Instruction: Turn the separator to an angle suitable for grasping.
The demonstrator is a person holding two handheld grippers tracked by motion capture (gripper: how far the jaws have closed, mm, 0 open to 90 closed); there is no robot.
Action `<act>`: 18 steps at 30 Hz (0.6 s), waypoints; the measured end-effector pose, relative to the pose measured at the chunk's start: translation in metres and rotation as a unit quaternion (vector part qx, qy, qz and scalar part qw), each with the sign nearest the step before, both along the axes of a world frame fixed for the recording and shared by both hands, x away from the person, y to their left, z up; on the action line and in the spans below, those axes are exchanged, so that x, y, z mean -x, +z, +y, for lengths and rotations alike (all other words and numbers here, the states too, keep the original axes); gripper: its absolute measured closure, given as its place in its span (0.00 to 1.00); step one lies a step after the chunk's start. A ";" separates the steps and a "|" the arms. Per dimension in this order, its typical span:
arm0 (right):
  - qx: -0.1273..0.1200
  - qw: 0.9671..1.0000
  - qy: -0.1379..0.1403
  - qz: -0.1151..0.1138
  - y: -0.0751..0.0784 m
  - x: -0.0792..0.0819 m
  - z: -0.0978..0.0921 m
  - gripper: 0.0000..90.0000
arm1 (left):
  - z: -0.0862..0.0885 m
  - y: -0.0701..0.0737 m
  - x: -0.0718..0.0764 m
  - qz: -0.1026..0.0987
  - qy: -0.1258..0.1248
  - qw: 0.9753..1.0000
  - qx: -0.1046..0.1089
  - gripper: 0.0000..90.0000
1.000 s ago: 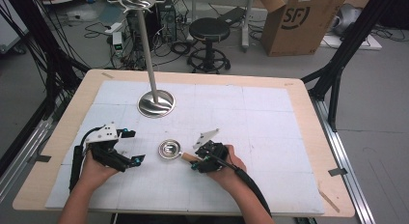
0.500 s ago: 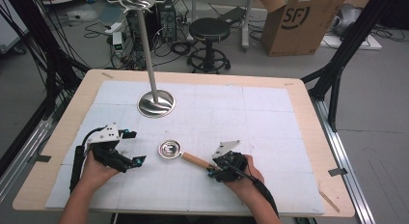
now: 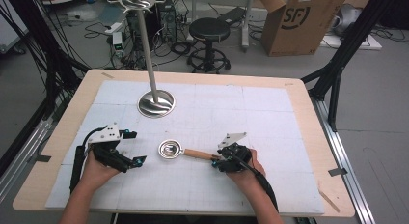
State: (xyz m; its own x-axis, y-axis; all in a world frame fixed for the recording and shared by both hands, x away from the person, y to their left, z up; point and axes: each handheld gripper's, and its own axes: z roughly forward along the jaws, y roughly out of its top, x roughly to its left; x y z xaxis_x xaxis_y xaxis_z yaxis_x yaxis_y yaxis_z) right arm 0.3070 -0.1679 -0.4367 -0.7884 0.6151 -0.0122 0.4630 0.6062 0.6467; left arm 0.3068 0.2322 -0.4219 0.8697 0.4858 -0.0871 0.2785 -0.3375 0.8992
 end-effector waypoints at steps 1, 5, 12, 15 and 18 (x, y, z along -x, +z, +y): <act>-0.002 1.000 -0.006 0.001 0.000 -0.003 -0.001 0.64 | 0.000 0.000 0.000 0.000 0.000 1.000 0.000 0.02; -0.005 1.000 -0.017 0.000 0.000 -0.012 -0.002 0.64 | 0.000 0.000 0.000 0.000 0.000 1.000 0.000 0.02; 0.015 1.000 -0.022 -0.005 0.005 -0.027 0.002 0.64 | 0.000 0.000 -0.001 0.001 0.000 1.000 0.001 0.02; 0.015 0.999 -0.028 -0.003 0.005 -0.033 0.003 0.64 | 0.000 0.000 0.000 0.001 -0.001 1.000 0.000 0.02; 0.023 0.999 -0.035 -0.006 0.005 -0.040 0.004 0.64 | 0.000 0.000 -0.001 0.001 -0.001 1.000 0.000 0.02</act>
